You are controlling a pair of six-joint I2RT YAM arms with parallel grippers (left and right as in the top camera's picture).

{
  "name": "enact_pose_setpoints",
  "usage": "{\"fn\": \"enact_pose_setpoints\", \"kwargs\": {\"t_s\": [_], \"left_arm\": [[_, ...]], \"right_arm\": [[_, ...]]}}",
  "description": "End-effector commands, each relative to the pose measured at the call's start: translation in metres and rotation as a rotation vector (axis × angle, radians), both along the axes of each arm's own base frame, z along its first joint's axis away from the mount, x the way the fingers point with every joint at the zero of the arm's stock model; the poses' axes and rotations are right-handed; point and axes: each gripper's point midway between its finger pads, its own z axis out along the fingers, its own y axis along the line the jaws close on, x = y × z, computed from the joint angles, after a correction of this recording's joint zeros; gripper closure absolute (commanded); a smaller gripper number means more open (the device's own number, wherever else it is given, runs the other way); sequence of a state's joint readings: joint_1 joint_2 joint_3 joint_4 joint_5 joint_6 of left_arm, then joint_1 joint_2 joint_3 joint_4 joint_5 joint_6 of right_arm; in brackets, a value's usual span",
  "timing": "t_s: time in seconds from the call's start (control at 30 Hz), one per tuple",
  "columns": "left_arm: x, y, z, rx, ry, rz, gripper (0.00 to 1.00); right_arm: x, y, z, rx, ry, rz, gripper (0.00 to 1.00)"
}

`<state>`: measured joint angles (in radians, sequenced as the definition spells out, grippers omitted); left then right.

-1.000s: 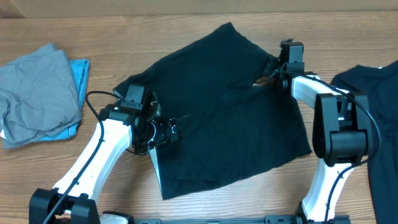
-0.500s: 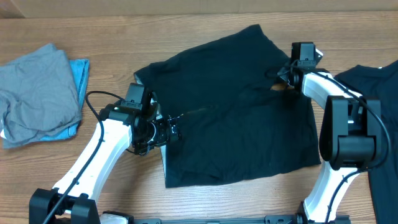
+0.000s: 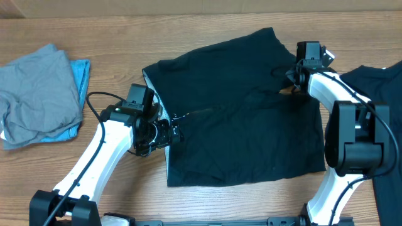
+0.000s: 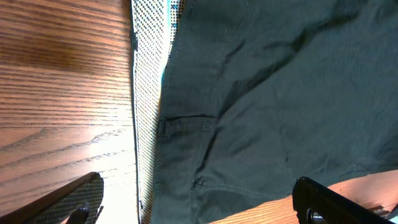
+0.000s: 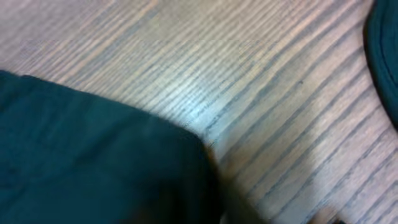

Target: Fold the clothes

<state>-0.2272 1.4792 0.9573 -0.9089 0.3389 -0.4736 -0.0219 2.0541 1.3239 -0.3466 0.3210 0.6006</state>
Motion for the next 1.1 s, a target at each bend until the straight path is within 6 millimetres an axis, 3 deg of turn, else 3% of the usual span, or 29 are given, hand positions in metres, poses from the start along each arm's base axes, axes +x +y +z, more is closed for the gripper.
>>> {"fn": "enact_pose_setpoints", "kwargs": {"t_s": [0.0,0.07,0.2,0.33,0.5,0.67,0.8,0.93,1.07], "left_arm": [[0.006,0.001,0.004,0.004,-0.017,0.017,0.00],[0.006,0.001,0.004,0.004,-0.017,0.017,0.00],[0.006,0.001,0.004,0.004,-0.017,0.017,0.00],[0.006,0.001,0.004,0.004,-0.017,0.017,0.00],[0.006,0.001,0.004,0.004,-0.017,0.017,0.00],[0.006,0.001,0.004,0.004,-0.017,0.017,0.00],[0.006,0.001,0.004,0.004,-0.017,0.017,0.00],[0.006,0.001,0.004,0.004,-0.017,0.017,0.00],[0.006,0.001,0.004,0.004,-0.017,0.017,0.00]], "right_arm": [[0.013,0.001,0.034,-0.027,-0.069,0.107,0.11],[0.018,0.008,0.042,-0.027,-0.086,0.178,0.00],[0.022,0.019,0.067,-0.028,-0.127,0.283,0.00],[0.021,0.043,0.098,0.011,-0.183,0.438,0.00],[-0.005,0.045,0.147,0.040,-0.183,0.441,0.00],[-0.055,0.027,0.190,0.083,-0.140,0.342,0.00],[-0.107,0.004,0.200,0.123,-0.055,0.224,0.00],[-0.140,-0.034,0.193,0.126,0.027,0.090,0.00],[-0.162,-0.034,0.174,0.329,0.094,0.073,0.00]]}}
